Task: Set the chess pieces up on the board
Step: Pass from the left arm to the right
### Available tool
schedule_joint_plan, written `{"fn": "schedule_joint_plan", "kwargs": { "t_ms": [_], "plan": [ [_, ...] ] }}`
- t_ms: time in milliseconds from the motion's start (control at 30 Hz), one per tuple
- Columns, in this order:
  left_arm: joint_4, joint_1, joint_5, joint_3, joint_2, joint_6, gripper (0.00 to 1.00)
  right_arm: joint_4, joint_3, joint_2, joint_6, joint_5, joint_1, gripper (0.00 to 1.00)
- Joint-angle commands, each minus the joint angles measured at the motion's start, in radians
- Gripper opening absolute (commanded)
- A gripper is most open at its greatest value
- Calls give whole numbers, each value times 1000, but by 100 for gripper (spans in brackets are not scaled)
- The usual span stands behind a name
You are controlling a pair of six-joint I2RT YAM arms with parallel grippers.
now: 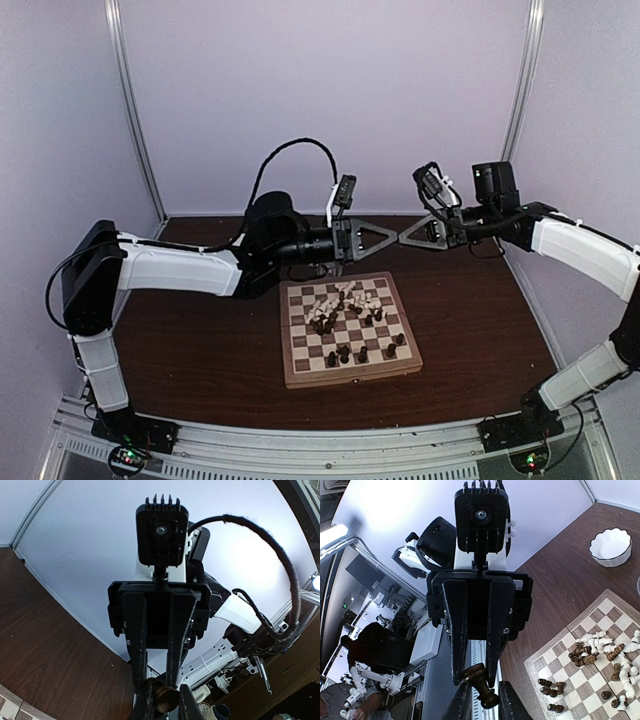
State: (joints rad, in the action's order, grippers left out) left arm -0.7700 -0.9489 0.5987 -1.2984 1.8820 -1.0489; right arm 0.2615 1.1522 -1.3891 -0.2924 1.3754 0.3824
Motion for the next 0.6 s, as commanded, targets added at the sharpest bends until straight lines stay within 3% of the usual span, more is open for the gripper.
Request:
{"fn": "schedule_joint_plan", "kwargs": {
  "t_ms": [0, 300, 567],
  "plan": [
    [-36, 4, -49, -17, 28, 5, 9, -16, -14, 42, 6, 7, 10, 14],
    [51, 4, -115, 16, -3, 46, 20, 17, -2, 22, 46, -24, -2, 1],
    [151, 4, -166, 35, -53, 121, 36, 174, 35, 17, 187, -103, -8, 0]
  ]
}}
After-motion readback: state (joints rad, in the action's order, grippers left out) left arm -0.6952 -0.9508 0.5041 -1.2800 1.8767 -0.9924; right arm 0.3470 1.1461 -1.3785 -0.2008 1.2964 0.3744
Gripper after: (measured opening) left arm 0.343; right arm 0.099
